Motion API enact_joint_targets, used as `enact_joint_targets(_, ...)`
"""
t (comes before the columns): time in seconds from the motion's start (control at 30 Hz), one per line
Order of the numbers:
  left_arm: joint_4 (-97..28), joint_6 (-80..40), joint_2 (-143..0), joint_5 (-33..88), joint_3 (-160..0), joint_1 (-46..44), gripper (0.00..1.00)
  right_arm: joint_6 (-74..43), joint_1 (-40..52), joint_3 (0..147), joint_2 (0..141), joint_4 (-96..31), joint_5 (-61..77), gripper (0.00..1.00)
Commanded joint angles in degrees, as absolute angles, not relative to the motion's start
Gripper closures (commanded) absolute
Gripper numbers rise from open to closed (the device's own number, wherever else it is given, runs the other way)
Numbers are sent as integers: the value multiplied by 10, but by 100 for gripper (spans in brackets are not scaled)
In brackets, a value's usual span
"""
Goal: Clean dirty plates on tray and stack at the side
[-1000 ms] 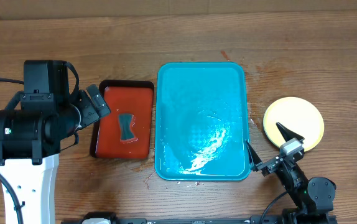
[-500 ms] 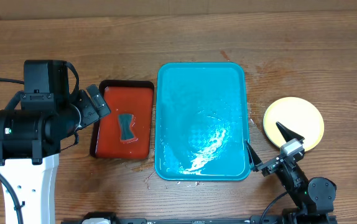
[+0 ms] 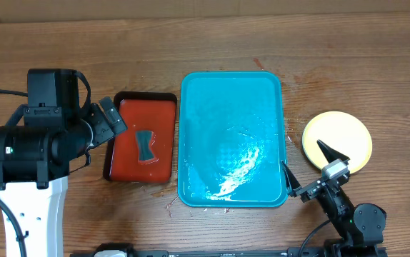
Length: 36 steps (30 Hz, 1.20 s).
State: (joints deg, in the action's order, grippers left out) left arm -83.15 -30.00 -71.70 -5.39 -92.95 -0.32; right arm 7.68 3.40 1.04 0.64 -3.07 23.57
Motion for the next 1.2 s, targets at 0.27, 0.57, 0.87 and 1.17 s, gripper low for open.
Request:
enact_joint_targets(0.27, -819, -297, -647, -75, -899, -4, 0, 75, 32, 4, 2, -29, 236, 0)
enact_joint_targets(0.57, -405, -121, -453, 66, -618, -4, 0, 75, 32, 4, 2, -29, 236, 0)
enact_joint_targets(0.87, -244, -65, -225, 88, -370, -2, 0, 75, 32, 4, 2, -29, 236, 0)
enact_joint_targets(1.17, -177, -47, -31, 84, -209, 6, 0, 75, 32, 4, 2, -29, 236, 0)
